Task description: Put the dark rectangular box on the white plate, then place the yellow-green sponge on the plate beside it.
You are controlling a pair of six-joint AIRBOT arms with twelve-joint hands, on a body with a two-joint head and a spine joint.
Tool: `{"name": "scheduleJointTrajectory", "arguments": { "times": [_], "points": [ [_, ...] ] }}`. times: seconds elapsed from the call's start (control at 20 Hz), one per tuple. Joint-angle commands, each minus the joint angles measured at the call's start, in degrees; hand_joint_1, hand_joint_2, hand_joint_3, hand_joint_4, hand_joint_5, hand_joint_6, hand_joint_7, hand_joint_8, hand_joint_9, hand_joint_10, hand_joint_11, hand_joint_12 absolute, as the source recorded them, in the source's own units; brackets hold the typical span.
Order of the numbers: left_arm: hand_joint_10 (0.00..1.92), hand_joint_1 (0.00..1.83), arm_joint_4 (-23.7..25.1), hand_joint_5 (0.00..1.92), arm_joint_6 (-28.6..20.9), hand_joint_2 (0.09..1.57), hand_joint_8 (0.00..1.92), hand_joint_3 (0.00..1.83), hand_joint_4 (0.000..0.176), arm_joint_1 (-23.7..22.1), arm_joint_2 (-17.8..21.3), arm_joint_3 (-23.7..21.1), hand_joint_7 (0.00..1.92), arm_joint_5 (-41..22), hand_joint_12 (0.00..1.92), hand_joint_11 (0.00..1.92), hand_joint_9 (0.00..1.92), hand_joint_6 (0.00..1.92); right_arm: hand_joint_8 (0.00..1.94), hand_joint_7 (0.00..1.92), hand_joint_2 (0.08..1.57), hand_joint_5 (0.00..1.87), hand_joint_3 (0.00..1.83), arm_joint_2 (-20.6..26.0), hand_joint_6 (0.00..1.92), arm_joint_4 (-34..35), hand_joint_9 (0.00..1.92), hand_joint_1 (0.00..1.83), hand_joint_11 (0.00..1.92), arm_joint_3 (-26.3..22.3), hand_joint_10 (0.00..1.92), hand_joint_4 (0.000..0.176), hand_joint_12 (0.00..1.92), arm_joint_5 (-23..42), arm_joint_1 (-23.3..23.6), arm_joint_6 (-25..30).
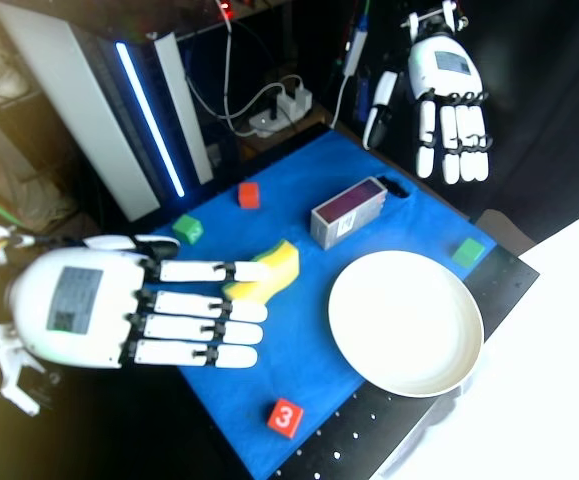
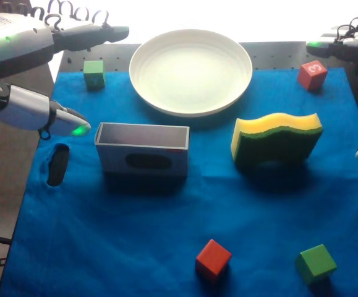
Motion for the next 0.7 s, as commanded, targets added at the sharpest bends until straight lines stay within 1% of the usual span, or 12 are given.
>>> {"name": "scheduleJointTrajectory", "arguments": {
  "times": [0.0,0.05,0.1,0.15,0.2,0.25,0.3,0.4,0.5,0.55,0.6,0.65],
  "points": [
    [0.0,0.54,-1.29,0.02,-0.13,0.95,0.0,0.01,0.076,-1.03,0.11,-0.07,0.01,-4.83,0.06,0.0,0.0,0.0,0.01,0.11,0.95,0.21,0.01,-0.13,0.01,2.53,0.03,0.54,0.01,0.32,0.01,0.146,0.0,5.48,0.61,0.44],
    [0.0,0.52,-1.25,0.03,-0.11,0.97,0.01,0.01,0.075,-1.1,0.11,-0.1,0.02,-4.91,0.06,0.0,0.0,0.01,0.0,0.09,0.94,0.19,0.0,-0.17,0.0,2.46,0.02,0.53,0.0,0.34,0.0,0.167,0.0,5.42,0.61,0.44],
    [0.0,0.51,-0.77,0.03,-0.11,0.97,0.0,0.01,0.077,-1.39,0.08,-0.21,0.02,-4.95,0.03,0.0,0.0,0.0,0.0,0.09,0.94,0.19,0.0,-0.17,0.0,2.37,0.02,0.53,0.0,0.34,0.01,0.174,0.0,5.35,0.61,0.44],
    [0.0,0.52,0.42,0.03,-0.11,0.96,0.0,0.0,0.114,-1.92,-0.01,-0.45,0.03,-4.71,0.02,0.0,0.01,0.0,0.0,0.1,0.94,0.19,0.0,-0.17,0.0,2.3,0.02,0.52,0.0,0.35,0.01,0.166,0.0,5.24,0.61,0.44],
    [0.01,0.53,2.28,0.05,-0.12,0.95,0.01,0.0,0.138,-2.69,-0.24,-0.84,0.05,-3.93,0.02,0.01,0.03,0.01,0.0,0.1,0.95,0.19,0.0,-0.18,0.0,2.27,0.03,0.53,0.0,0.39,0.01,0.162,0.0,5.12,0.61,0.44],
    [0.01,0.6,4.44,0.09,-0.13,0.91,0.0,0.0,0.16,-3.52,-0.54,-1.23,0.09,-2.94,0.06,0.03,0.07,0.0,0.0,0.1,0.95,0.19,0.0,-0.2,0.0,2.27,0.04,0.52,0.0,0.43,0.01,0.173,0.0,5.06,0.61,0.44],
    [0.0,0.59,6.82,0.09,-0.13,0.9,0.0,0.01,0.173,-4.38,-0.84,-1.67,0.11,-1.79,0.22,0.01,0.1,0.0,0.0,0.1,0.95,0.19,0.0,-0.25,0.0,2.27,0.03,0.52,0.0,0.49,0.01,0.175,0.0,5.05,0.61,0.44],
    [0.0,0.6,10.96,0.08,-0.44,0.87,0.0,0.0,0.176,-5.62,-1.39,-2.48,0.15,-0.05,0.47,0.0,0.15,0.0,0.0,0.11,0.96,0.19,0.01,-0.46,0.0,2.27,0.04,0.55,0.0,0.69,0.01,0.176,0.0,5.04,0.61,0.44],
    [0.01,0.68,14.42,0.12,-3.45,0.86,0.0,0.0,0.141,-6.22,-1.71,-2.42,0.19,0.27,0.74,0.0,0.21,0.0,0.0,0.1,0.97,0.17,0.01,-0.52,0.0,2.27,0.05,0.5,0.0,0.81,0.01,0.176,0.0,5.04,0.62,0.44],
    [0.01,0.66,17.01,0.09,-6.15,0.86,0.0,0.0,0.145,-6.65,-1.99,-2.04,0.16,0.31,0.77,0.0,0.21,0.0,0.01,0.12,0.97,0.18,0.01,-0.52,0.0,2.27,0.06,0.51,0.0,0.84,0.01,0.176,0.0,5.04,0.62,0.44],
    [0.02,0.68,21.17,0.11,-9.96,0.85,0.01,0.0,0.122,-7.43,-2.47,-1.61,0.22,0.59,0.95,0.0,0.27,0.0,0.01,0.12,0.98,0.18,0.01,-0.53,0.0,2.27,0.06,0.51,0.0,0.85,0.01,0.176,0.0,5.04,0.62,0.44],
    [0.03,0.71,24.47,0.14,-12.08,0.84,0.01,0.0,0.116,-7.87,-2.98,-1.45,0.25,1.07,1.09,0.0,0.33,0.01,0.01,0.12,0.98,0.18,0.01,-0.54,0.0,2.27,0.05,0.52,0.0,0.86,0.01,0.176,0.0,5.04,0.62,0.44]
  ]
}}
